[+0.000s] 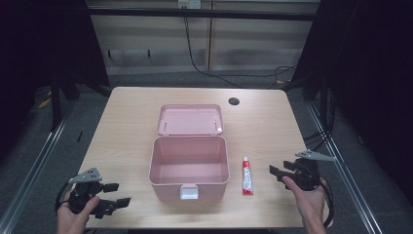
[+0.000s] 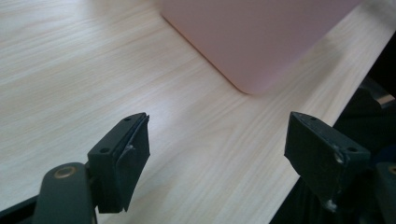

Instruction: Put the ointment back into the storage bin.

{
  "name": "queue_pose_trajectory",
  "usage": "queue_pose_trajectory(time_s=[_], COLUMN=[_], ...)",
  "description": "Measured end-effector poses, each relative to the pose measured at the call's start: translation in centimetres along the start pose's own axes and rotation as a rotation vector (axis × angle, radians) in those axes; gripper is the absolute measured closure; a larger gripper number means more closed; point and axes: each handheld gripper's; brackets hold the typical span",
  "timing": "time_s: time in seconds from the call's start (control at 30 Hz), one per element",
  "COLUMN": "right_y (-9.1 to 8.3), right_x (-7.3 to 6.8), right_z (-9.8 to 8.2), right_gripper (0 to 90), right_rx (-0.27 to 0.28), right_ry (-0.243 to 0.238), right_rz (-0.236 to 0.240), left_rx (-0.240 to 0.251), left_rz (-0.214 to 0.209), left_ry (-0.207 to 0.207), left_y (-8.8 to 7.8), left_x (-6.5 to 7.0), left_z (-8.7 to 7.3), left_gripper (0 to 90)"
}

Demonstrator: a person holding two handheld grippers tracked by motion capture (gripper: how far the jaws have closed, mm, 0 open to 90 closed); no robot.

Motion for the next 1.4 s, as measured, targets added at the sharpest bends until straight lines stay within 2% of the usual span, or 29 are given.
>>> queue_pose_trajectory(time_s=[0.07, 0.2, 0.23, 0.37, 0.47, 0.53, 0.6, 0.73, 1.0, 1.17, 1.27, 1.4], right_y=[0.0, -0.3, -0.3, -0.5, -0.7, -0.8, -0.7, -0.7, 0.3, 0.9, 1.5, 2.4], right_x=[0.1, 0.1, 0.0, -0.2, -0.6, -0.9, -1.0, -1.4, -2.2, -3.3, -3.8, -4.2], right_z=[-0.2, -0.2, -0.2, -0.1, 0.2, 0.5, 0.7, 1.1, 2.2, 3.0, 3.4, 4.0], right_gripper=[37.6, 39.4, 41.0, 42.6, 40.4, 35.4, 33.1, 39.8, 46.5, 48.2, 52.2, 54.0], right_rx=[0.007, 0.02, 0.008, -0.024, -0.034, -0.057, -0.071, -0.093, -0.162, -0.206, -0.251, -0.328], right_ry=[0.011, 0.026, 0.028, 0.022, -0.005, -0.049, -0.061, -0.074, -0.055, -0.077, -0.1, -0.084], right_rz=[0.003, 0.006, 0.001, 0.035, 0.041, 0.009, -0.004, 0.021, 0.07, 0.104, 0.114, 0.121], left_rx=[0.002, 0.019, 0.023, 0.025, 0.024, 0.023, 0.019, 0.019, 0.009, 0.002, 0.005, 0.006], left_rz=[-0.006, -0.019, -0.02, -0.029, -0.033, -0.03, -0.027, -0.025, -0.023, -0.027, -0.023, -0.025], left_ry=[0.003, -0.03, -0.033, -0.034, -0.034, -0.034, -0.034, -0.036, -0.041, -0.04, -0.043, -0.047], left_y=[0.0, -0.3, -0.3, -0.3, -0.4, -0.4, -0.3, -0.3, -0.2, -0.2, -0.2, -0.2], left_x=[0.0, -0.4, -0.5, -0.4, -0.4, -0.5, -0.5, -0.5, -0.5, -0.6, -0.6, -0.6], left_z=[0.0, -0.2, -0.2, -0.2, -0.2, -0.2, -0.2, -0.2, -0.3, -0.3, -0.3, -0.3], left_gripper=[22.1, 22.1, 22.1, 22.1, 22.1, 22.1, 22.1, 22.0, 22.1, 22.1, 22.1, 22.1])
Point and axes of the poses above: each handheld gripper's, and its own axes: y roughly forward along the jaws, z roughly out of its top, x roughly to its right, and after that the axes turned 4 degrees about z, right-handed
